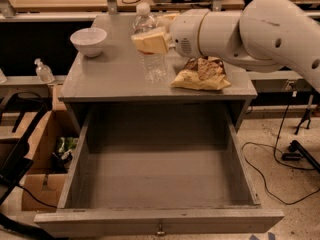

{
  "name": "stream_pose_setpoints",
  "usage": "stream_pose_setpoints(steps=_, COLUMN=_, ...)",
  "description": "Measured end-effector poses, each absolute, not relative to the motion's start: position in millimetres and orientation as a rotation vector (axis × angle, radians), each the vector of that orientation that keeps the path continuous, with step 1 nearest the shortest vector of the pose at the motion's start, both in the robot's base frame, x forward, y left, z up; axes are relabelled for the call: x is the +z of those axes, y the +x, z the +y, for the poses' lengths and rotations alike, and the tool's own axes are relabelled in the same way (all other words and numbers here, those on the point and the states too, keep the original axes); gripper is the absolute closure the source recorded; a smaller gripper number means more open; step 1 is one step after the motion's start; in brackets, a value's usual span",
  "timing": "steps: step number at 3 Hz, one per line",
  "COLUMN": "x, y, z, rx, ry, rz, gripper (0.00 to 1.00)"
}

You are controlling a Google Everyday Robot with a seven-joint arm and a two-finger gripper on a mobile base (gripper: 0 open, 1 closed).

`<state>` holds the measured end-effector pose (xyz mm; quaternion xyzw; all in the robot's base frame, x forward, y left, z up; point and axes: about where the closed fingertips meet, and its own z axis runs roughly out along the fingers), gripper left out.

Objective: Place water bottle into top drawer

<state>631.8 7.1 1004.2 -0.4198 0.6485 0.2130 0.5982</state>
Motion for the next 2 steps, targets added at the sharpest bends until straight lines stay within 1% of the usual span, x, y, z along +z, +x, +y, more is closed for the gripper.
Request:
stream_pose_setpoints(steps=1, x=961.7, y=608.6, z=-18.1, rx=0.544, ry=-0.921, rz=1.527, gripper=1.0)
stream_pose_setpoints(steps=2, x=956.1, y=609.4, z=-14.5, rx=0.56, ry=-0.923, rz=1.526, gripper=1.0)
